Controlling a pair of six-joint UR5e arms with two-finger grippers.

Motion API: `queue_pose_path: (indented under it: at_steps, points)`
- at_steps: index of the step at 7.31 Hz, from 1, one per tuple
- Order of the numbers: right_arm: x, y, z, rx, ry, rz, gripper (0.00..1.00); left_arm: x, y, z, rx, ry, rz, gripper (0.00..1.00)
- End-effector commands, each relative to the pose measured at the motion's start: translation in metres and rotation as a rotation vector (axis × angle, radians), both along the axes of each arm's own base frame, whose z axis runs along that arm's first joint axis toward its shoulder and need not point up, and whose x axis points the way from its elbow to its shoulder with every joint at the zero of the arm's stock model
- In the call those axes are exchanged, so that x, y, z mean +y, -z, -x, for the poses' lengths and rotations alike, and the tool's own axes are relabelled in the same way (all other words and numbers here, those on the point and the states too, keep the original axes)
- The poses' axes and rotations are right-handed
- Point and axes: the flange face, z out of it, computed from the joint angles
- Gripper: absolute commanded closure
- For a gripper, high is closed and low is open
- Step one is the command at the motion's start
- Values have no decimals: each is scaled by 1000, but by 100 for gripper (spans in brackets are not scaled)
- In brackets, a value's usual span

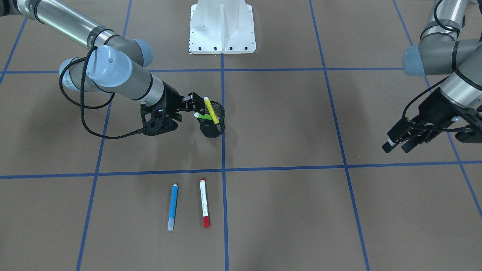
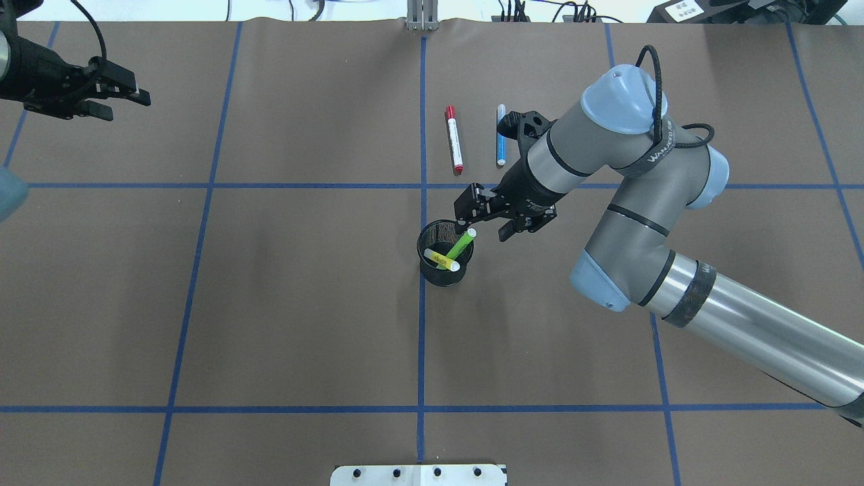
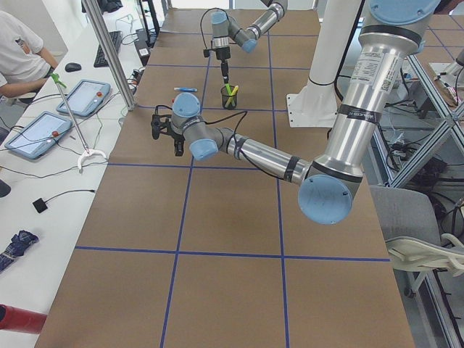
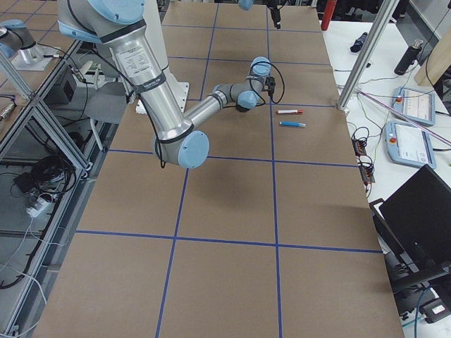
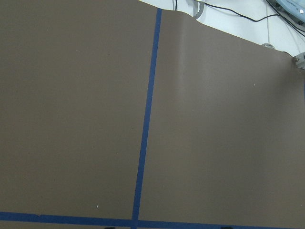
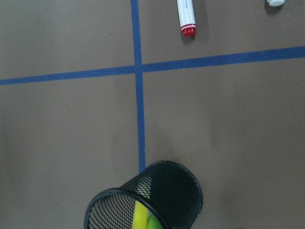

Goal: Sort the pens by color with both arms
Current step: 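Lower the right gripper down to the pen cup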

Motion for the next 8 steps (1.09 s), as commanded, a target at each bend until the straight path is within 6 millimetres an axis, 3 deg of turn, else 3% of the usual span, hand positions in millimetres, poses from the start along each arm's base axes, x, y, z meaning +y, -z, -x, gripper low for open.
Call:
queue_pose_path:
  at_steps: [1, 4, 8]
  points:
    - [-2, 4, 2, 21, 39, -37, 38, 0, 2, -2, 1, -1, -2, 19]
    - [-13, 25, 0, 21, 75, -117, 41, -2, 6, -4, 4, -1, -5, 19]
    - [-8, 26, 9, 24, 86, -139, 40, -3, 9, -4, 7, 2, -7, 19]
